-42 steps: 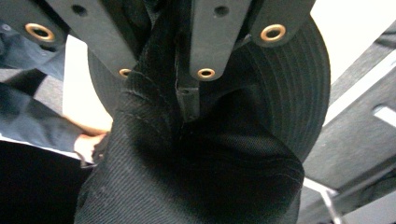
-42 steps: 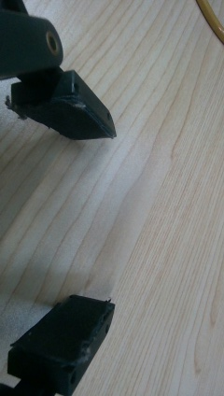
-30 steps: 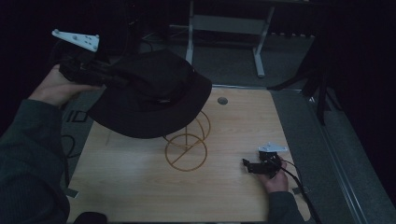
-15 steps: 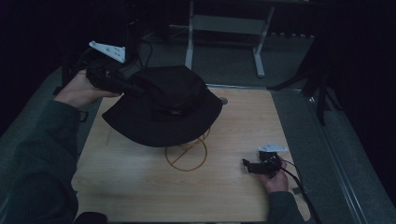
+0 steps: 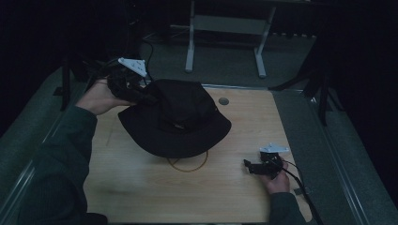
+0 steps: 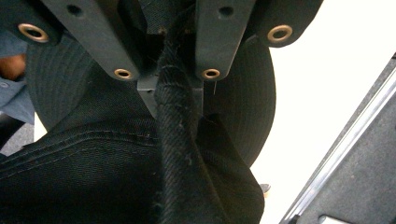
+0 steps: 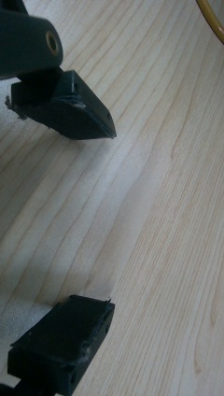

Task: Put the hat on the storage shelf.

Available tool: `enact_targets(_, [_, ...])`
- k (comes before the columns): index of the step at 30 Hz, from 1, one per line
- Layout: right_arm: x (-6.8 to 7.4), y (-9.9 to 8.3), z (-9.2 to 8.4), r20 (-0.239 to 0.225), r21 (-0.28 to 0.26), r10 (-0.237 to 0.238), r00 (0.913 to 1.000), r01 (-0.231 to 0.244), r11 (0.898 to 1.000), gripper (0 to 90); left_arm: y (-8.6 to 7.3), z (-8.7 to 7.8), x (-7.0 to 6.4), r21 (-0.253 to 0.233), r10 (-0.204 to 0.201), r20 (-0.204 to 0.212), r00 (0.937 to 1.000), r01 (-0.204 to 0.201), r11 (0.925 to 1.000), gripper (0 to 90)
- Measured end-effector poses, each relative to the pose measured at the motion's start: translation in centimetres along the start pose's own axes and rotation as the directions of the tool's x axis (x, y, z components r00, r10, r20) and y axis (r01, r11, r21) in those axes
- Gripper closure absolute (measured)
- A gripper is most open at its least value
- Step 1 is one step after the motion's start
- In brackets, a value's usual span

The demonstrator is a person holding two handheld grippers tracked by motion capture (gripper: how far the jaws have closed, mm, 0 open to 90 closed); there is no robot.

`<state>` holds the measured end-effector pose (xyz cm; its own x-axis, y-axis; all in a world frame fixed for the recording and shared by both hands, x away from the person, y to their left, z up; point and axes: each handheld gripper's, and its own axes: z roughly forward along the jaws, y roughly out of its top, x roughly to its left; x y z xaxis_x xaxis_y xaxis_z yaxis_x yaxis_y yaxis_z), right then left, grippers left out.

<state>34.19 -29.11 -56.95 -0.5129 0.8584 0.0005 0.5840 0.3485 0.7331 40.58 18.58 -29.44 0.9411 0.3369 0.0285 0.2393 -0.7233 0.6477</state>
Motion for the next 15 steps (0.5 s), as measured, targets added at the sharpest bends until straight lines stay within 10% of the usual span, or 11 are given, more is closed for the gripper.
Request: enact_targets(15, [0.0, 0.0, 0.0, 0.0, -0.001, 0.001, 1.0, -0.001, 1.0, 13.8, -0.6, 3.6, -0.5, 0.056, -0.002, 0.01, 1.0, 0.001, 0.9984, 77.1])
